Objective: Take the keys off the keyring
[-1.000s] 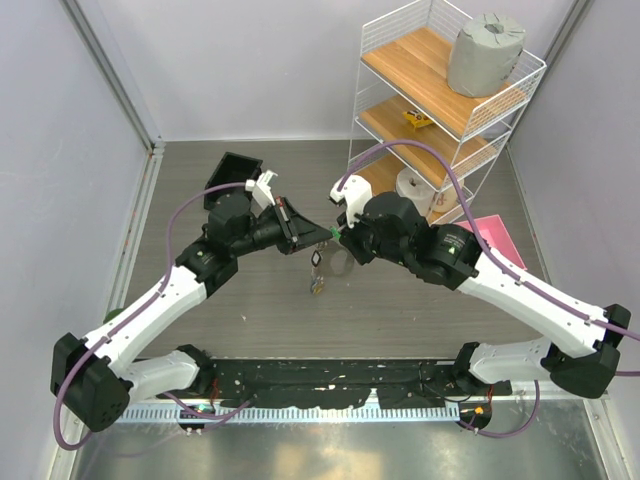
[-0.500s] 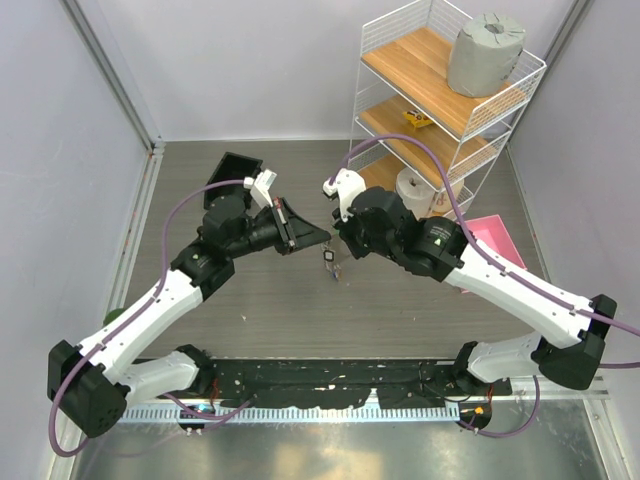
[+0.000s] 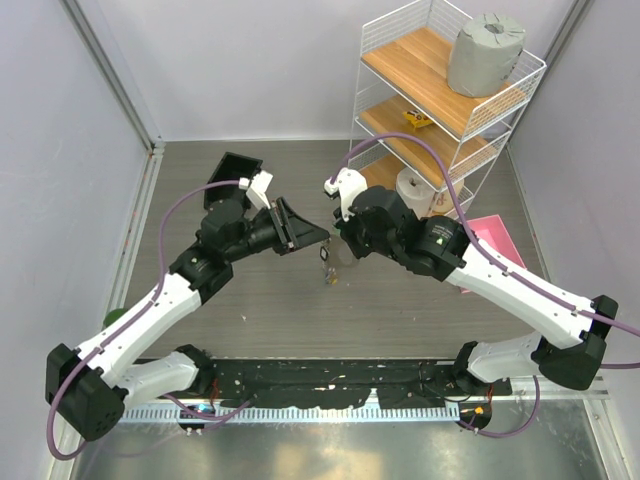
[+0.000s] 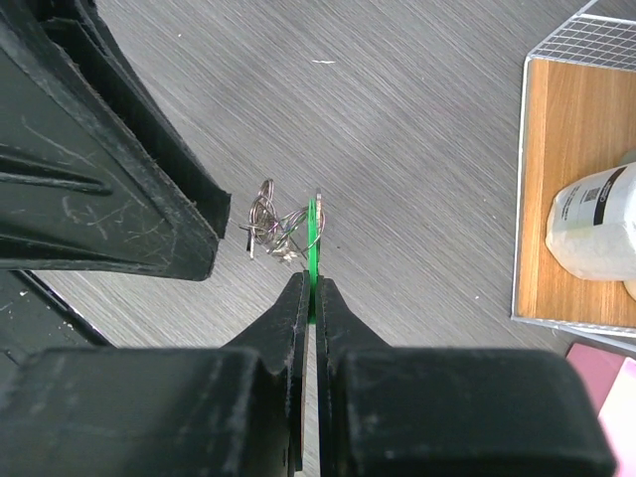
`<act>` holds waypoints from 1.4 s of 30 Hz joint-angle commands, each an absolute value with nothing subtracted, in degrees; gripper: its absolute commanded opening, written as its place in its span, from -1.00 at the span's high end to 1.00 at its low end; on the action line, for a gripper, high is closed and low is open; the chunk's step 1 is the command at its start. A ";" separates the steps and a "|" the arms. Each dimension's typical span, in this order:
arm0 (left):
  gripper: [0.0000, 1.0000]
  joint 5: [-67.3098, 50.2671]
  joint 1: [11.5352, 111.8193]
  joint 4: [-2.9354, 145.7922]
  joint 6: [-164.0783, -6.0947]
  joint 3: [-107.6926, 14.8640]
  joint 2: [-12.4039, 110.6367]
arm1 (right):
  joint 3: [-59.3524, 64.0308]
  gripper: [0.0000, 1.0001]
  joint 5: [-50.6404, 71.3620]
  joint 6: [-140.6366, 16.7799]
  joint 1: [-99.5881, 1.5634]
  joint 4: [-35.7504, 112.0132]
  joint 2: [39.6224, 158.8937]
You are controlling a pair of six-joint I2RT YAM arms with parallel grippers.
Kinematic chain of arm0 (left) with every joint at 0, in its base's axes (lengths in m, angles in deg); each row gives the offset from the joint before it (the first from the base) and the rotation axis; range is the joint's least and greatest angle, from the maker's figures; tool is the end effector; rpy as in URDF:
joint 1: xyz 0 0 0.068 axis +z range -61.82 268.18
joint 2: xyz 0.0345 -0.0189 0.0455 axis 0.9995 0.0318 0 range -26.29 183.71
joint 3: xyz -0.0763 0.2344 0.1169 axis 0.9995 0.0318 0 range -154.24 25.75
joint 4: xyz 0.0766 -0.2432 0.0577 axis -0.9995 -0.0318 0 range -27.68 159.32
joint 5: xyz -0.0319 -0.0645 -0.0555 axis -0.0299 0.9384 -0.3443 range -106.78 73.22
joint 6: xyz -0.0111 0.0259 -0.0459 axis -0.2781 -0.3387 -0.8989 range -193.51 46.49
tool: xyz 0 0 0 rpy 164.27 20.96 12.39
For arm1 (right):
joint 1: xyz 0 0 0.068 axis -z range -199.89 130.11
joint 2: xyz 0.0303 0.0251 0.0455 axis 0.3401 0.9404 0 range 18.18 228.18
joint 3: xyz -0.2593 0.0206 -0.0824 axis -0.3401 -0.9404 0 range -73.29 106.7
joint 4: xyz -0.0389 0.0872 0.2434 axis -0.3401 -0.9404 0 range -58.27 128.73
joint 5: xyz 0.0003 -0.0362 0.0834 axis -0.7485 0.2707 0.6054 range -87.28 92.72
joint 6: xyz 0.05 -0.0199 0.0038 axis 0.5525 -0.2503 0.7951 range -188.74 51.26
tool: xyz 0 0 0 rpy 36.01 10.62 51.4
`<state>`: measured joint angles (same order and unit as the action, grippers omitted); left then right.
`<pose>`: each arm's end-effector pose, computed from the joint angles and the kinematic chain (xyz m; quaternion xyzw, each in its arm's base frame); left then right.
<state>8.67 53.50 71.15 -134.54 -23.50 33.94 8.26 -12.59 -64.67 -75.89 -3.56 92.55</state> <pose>0.1932 -0.1523 0.3381 -0.0302 0.7555 -0.5815 0.3001 0.1605 0.2211 0.3955 -0.3299 0.8176 0.1263 0.4547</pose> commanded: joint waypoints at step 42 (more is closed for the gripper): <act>0.17 -45.69 21.64 147.27 -46.79 -3.25 43.32 | 26.64 0.90 -13.19 -55.03 -74.55 -11.81 99.48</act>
